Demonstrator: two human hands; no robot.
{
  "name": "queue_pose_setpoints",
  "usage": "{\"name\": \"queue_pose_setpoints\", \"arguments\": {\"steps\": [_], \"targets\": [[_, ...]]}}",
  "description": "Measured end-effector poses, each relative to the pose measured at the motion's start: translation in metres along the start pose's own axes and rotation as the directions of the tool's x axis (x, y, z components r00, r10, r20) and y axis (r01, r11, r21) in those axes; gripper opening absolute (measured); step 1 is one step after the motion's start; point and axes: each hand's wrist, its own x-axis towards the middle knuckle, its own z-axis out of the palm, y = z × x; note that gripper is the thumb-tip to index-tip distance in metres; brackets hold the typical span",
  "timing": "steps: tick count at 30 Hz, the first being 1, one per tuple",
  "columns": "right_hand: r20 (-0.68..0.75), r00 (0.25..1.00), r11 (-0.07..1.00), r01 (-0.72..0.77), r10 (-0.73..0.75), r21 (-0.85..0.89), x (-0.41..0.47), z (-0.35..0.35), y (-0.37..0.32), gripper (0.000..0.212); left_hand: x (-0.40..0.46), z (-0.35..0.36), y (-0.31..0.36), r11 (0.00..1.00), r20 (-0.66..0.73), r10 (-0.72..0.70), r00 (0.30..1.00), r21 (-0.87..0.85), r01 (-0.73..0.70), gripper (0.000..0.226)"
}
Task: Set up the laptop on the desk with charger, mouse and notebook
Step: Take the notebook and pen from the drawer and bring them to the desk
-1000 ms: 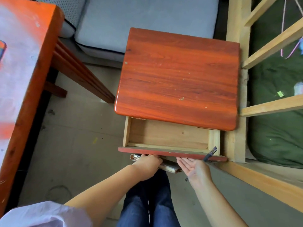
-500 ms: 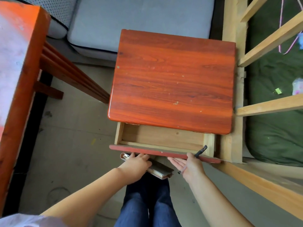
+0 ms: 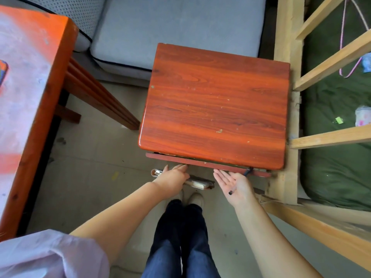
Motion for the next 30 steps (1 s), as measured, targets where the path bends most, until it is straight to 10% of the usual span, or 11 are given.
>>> {"name": "queue_pose_setpoints", "arguments": {"steps": [9,18,22,27,30], "targets": [[0.077,0.996,0.974,0.06,-0.044,-0.219,-0.043,-0.03,0.013,0.042,-0.02,-0.003,0.018,0.994,0.157,0.007,0.988,-0.111,0.011,0.026],[0.071,0.967,0.963,0.236,-0.246,0.126,-0.009,-0.006,-0.015,0.1,0.023,-0.024,0.031,0.998,0.002,-0.059,0.998,0.037,0.059,0.041],[-0.001,0.983,0.976,0.183,-0.184,0.121,-0.019,-0.003,-0.022,0.093,0.014,-0.029,0.039,0.998,0.067,-0.054,0.996,0.011,0.054,0.041],[0.085,0.977,0.96,0.208,-0.196,-0.187,-0.068,0.007,-0.029,0.043,-0.042,-0.047,0.041,0.962,-0.014,0.023,1.0,-0.271,-0.026,0.011],[0.413,0.892,0.605,0.433,-0.184,-0.668,-0.117,0.032,-0.032,0.039,-0.099,-0.07,0.021,0.881,-0.104,0.008,0.995,-0.47,-0.057,0.018]]}}
